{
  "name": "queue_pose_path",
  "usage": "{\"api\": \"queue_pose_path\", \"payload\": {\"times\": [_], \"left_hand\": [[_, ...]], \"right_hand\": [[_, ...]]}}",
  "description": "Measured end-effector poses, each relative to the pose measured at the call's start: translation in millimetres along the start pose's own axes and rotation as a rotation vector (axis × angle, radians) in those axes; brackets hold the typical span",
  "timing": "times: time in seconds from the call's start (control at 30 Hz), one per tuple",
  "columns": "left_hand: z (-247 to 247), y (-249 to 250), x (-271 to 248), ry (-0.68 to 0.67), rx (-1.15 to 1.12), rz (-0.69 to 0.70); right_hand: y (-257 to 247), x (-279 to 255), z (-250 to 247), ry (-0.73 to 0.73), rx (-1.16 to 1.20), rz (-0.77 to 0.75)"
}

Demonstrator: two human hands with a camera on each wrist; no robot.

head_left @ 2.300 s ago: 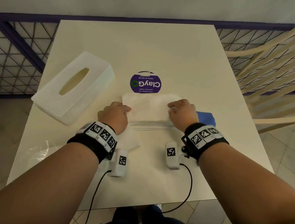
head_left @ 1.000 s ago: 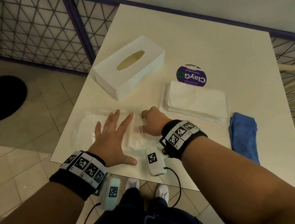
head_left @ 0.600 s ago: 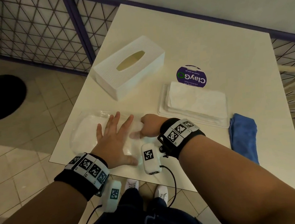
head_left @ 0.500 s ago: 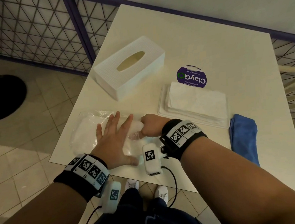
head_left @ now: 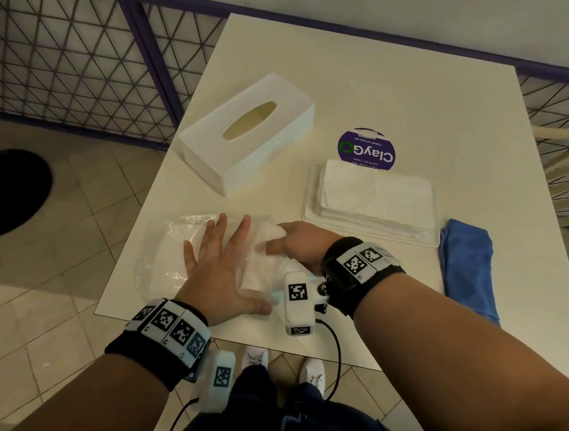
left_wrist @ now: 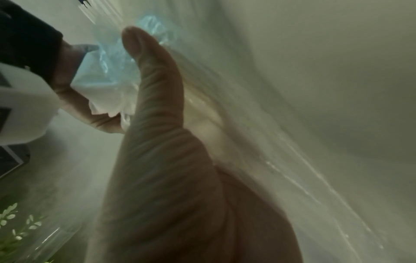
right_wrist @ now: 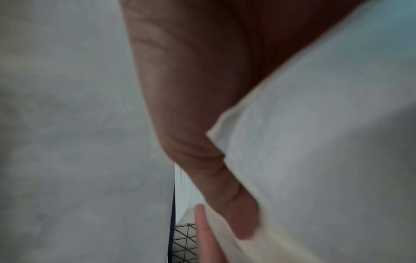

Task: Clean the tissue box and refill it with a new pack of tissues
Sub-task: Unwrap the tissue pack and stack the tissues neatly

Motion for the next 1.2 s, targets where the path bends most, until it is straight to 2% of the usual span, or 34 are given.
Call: {"api": "queue_pose_path", "payload": {"times": [0.1, 0.23, 0.4, 0.53, 0.63, 0.7, 0.8, 0.93, 1.07, 1.2], "left_hand": [[1.8, 2.7, 0.0, -0.003, -0.016, 0.006], [2.4, 3.6, -0.1, -0.035, 0.02, -0.013], [4.1, 5.7, -0.3, -0.078, 0.045, 0.001], [8.6, 15.5, 1.5, -0.081, 0.115, 0.077], [9.7, 19.0, 1.8, -0.107, 0.175, 0.179], [9.3, 16.1, 2.1, -0.086, 0.253, 0.196], [6.5, 7.5, 3.2, -0.059, 0.354, 0.119], [3.3, -3.2, 5.8, -0.114, 0.343, 0.019], [-0.2, -9.8, 12.6, -0.144, 0.33, -0.04], [-12.3, -18.5, 24.1, -0.176, 0.361, -0.142]], "right_hand": [[4.3, 1.1, 1.7, 0.015, -0.014, 0.041], [5.7, 1.3, -10.9, 0.136, -0.367, -0.037], [12.1, -7.5, -40.3, 0.234, -0.447, 0.001], [14.3, -19.1, -33.6, 0.213, -0.283, -0.048], [10.8, -21.8, -32.0, 0.35, -0.146, -0.105], [5.4, -24.0, -34.9, 0.407, -0.078, -0.124], [1.6, -26.4, -47.4, 0.43, 0.011, -0.068], [5.8, -32.6, -72.0, 0.41, 0.008, 0.022], [13.3, -44.1, -91.9, 0.421, -0.052, -0.021], [32.8, -59.6, -112.1, 0.493, -0.131, -0.044]]}}
Point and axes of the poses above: each hand's wrist, its own x-axis towards the middle knuckle, its own z-axis out of the palm, y = z × x, the point moved 1 cm from there along x, towards the middle knuckle, and after that the axes turned 9 degrees about y, right-handed, at the moved point
